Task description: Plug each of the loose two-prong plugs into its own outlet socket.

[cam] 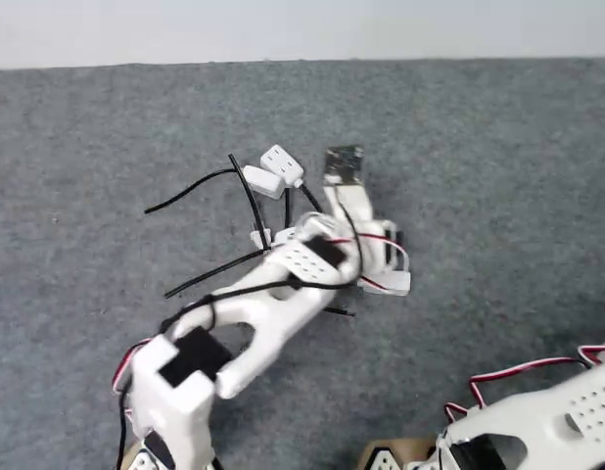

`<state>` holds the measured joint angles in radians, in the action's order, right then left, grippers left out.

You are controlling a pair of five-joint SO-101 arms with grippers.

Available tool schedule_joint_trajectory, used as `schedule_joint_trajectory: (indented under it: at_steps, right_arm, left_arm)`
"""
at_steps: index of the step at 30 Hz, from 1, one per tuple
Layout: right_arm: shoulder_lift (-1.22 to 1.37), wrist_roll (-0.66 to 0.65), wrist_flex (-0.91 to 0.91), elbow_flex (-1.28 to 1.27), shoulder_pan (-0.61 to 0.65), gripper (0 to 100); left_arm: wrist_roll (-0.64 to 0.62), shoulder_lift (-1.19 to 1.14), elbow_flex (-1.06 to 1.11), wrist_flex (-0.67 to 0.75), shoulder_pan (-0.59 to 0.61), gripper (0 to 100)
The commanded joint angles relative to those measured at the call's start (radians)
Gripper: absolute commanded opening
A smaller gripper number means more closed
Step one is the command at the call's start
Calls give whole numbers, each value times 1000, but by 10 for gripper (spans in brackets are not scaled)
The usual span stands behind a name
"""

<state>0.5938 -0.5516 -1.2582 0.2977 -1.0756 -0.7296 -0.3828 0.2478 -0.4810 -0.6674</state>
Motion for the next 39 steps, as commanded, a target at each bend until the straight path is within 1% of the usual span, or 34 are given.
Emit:
schedule_joint_trajectory:
  at_steps: [1,3,8,10,12,15,17,20,23,26,28,30,32,36,39]
  right_arm:
    - [38,-8,44,5,18,16]
    - [38,-8,44,5,19,16]
    - [30,-12,44,5,19,17]
    - [30,-12,44,5,19,17]
    - [30,-9,44,5,21,17]
    - [30,-8,44,5,21,18]
    - [30,-11,44,5,21,18]
    - [31,-12,44,5,19,18]
    - [35,-8,61,5,19,19]
    - [35,-8,67,5,19,19]
    - [35,-8,65,5,19,19]
    - [35,-8,65,5,21,19]
    - [35,-6,65,5,21,19]
    - [30,-6,65,5,21,19]
    - [28,-6,65,6,21,19]
  left_arm:
    - [-94,-41,-102,28,-58,130]
    - [-146,-66,-108,20,-66,130]
    - [-158,-49,-108,-164,-75,125]
    - [-155,-25,-107,-224,-107,83]
    - [-149,-12,-94,-261,-163,15]
    - [-100,3,-31,-264,-253,22]
    - [-74,6,-15,-265,-290,22]
    - [-49,6,-15,-270,-298,22]
    - [17,20,-13,-308,-301,23]
    - [87,71,1,-350,-302,23]
    - [87,135,28,-348,-290,19]
    - [60,238,74,-331,-279,13]
    - [51,347,179,-272,-295,13]
    - [51,479,479,-35,-410,13]
    - [44,470,599,112,-419,13]
